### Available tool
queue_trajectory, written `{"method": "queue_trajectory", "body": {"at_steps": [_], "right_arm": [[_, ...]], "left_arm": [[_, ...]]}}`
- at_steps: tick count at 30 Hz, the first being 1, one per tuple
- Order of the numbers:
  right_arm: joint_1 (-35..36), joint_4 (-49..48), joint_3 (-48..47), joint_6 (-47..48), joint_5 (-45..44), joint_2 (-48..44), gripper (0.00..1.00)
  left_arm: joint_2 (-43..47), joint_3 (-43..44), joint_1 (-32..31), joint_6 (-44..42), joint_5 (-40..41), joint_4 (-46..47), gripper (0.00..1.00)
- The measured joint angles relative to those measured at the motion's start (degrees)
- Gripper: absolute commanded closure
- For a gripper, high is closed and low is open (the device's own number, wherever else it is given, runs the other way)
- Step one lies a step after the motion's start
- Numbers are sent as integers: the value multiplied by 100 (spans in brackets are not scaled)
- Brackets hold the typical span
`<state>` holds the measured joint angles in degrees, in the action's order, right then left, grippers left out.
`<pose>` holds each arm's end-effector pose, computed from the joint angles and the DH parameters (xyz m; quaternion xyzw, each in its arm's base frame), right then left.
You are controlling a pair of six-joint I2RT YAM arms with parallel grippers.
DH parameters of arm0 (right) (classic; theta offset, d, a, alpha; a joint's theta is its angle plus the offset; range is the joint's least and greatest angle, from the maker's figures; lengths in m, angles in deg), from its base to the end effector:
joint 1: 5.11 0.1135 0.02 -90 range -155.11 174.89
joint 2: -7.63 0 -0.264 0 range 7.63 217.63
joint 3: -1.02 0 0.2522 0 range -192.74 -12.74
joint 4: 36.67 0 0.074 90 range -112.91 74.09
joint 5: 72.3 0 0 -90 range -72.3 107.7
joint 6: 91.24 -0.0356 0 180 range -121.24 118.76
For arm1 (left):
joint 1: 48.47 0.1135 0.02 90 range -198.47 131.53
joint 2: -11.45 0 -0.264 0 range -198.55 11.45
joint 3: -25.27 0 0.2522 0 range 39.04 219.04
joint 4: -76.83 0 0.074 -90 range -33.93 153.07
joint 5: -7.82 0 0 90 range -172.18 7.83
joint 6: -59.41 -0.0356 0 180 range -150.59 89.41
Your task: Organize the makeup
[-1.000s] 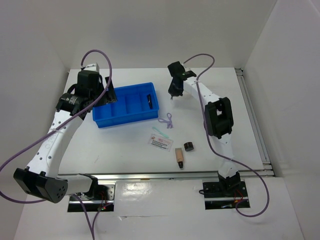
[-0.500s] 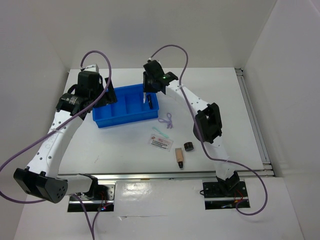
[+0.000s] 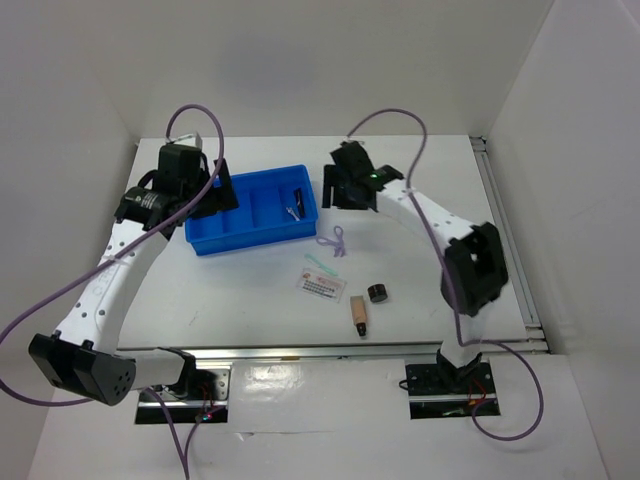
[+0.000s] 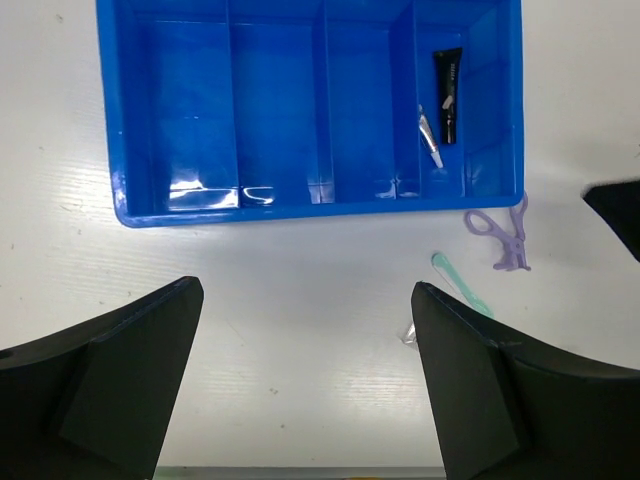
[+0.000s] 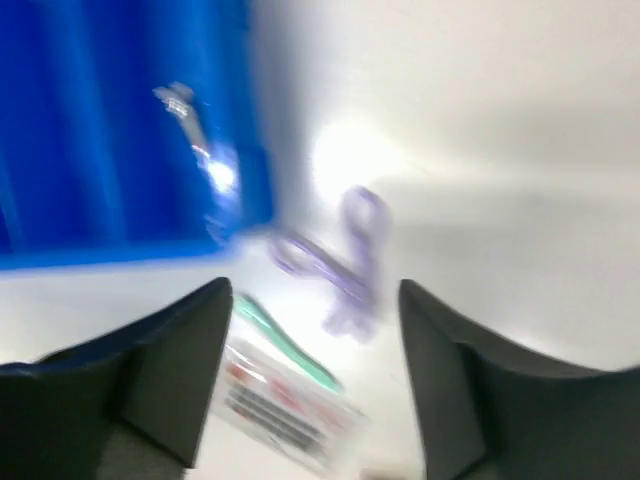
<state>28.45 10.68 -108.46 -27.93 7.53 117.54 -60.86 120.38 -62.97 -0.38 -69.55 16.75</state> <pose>0.3663 0.2354 0.2791 -0.0238 0.9295 0.1085 0.3518 0.2525 -0.0573 0.3969 -0.1701 0.8756 -0.0767 0.4456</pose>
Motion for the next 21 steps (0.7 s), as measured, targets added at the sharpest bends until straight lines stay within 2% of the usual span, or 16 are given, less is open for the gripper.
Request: {"method": "queue_trajectory", "body": {"at_steps": [1, 2, 4, 7, 13, 21], "right_arm": [[-114, -17, 446, -28, 4, -393, 15], [-243, -7, 887, -35, -9, -815, 1], [-503, 9, 1661, -103, -59, -1569, 1], [-566, 101, 2503, -256, -50, -2216, 1], [-470, 404, 3849, -527, 101, -2511, 1], [-470, 481, 4207, -520, 439, -2577, 1]], "left_arm": [[-28, 0, -4, 0, -61, 13, 0], [-57, 0, -11, -2, -107, 13, 0], [-153, -2, -37, -11, -197, 20, 0], [-286, -28, -70, -15, -315, 55, 0], [-400, -85, -149, -26, -501, 98, 0], [-411, -103, -184, -28, -570, 114, 0]]}}
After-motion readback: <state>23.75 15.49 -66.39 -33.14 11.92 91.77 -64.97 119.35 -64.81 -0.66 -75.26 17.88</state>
